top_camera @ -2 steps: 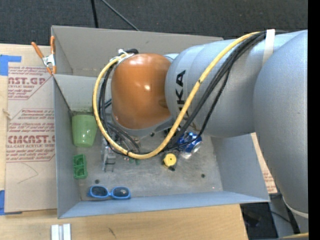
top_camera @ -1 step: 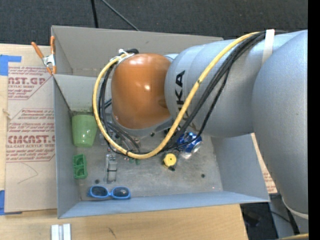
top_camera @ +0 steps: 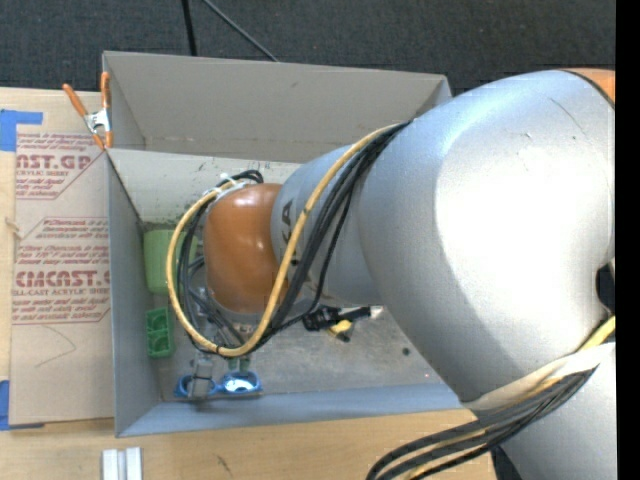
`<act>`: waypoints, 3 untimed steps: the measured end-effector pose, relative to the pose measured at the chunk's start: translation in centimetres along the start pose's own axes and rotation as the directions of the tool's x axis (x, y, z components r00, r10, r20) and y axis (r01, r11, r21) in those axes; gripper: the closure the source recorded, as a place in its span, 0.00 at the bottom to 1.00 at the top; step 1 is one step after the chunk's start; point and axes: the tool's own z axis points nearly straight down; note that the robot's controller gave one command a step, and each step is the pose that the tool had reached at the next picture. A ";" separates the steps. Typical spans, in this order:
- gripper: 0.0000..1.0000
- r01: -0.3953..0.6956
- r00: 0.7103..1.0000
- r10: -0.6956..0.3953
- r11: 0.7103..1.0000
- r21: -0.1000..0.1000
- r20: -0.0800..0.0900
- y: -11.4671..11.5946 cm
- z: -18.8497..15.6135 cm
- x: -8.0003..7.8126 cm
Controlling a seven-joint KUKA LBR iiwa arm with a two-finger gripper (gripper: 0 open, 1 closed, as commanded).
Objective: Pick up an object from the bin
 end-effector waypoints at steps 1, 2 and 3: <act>0.00 0.021 1.000 -0.021 1.000 -0.003 0.012 -4.2 -0.5 1.3; 0.00 0.034 0.999 -0.034 0.999 -0.005 0.012 -1.7 -0.5 1.5; 1.00 0.033 0.999 -0.033 0.999 -0.004 0.007 -1.8 -0.5 1.6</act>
Offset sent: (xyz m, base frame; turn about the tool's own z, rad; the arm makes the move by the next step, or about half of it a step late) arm -0.0192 -0.0382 0.0051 -0.0245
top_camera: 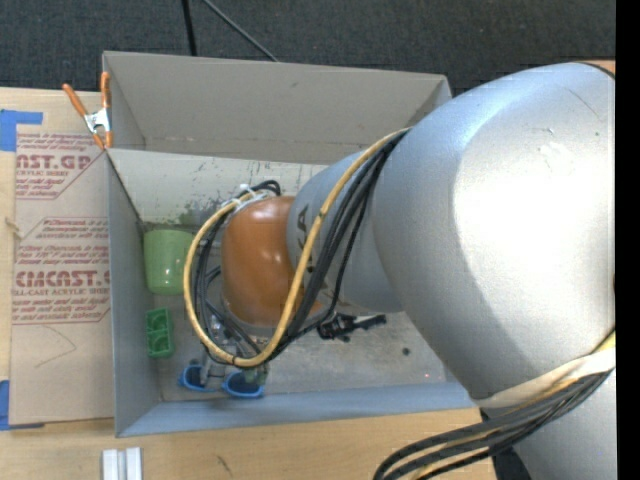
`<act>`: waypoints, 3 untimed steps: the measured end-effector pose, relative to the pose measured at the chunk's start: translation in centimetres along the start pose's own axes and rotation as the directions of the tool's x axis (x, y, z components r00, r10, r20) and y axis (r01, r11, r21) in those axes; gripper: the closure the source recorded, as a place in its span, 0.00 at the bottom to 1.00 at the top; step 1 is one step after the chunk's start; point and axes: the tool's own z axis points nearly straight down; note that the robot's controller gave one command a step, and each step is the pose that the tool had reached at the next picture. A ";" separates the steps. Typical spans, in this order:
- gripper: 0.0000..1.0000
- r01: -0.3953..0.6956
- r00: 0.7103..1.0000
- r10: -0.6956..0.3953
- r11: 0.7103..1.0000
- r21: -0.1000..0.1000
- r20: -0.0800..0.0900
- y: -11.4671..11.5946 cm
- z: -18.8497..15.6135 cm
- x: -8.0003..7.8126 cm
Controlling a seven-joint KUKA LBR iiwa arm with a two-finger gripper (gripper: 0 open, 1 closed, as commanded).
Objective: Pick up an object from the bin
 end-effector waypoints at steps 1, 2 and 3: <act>1.00 0.009 1.000 -0.009 1.000 -0.004 0.009 1.0 -11.5 -2.7; 0.00 0.009 1.000 -0.009 1.000 0.000 0.001 0.9 -11.0 -2.5; 0.00 0.007 1.000 -0.007 1.000 0.002 0.003 -1.3 0.3 -0.2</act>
Offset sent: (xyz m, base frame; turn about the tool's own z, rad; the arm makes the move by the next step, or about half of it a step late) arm 0.0255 0.0065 0.1101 -0.0096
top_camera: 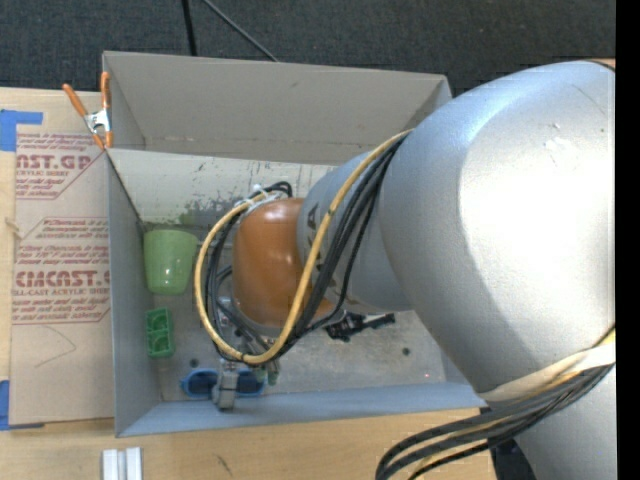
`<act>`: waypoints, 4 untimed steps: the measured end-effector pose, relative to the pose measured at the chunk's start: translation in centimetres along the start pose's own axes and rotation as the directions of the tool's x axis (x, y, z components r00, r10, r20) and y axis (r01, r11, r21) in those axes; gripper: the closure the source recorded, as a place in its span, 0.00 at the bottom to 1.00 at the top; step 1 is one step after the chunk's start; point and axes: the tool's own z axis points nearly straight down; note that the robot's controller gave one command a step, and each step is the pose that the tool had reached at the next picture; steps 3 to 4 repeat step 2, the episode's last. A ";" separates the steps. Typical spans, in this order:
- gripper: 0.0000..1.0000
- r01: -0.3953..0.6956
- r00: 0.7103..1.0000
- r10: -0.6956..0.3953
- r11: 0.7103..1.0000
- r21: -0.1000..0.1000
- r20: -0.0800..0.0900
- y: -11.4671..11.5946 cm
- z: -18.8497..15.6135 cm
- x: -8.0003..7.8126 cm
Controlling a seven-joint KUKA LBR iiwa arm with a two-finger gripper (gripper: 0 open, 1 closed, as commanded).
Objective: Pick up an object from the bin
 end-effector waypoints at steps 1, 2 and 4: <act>1.00 0.002 1.000 -0.002 1.000 -0.002 -0.002 0.1 -0.3 0.0; 1.00 -0.016 1.000 0.016 1.000 -0.006 0.006 1.6 -16.1 -0.5; 1.00 -0.016 1.000 0.016 1.000 -0.006 0.006 1.6 -16.1 -0.5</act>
Offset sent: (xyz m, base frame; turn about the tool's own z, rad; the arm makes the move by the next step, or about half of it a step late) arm 0.0000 0.0000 0.0000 0.0000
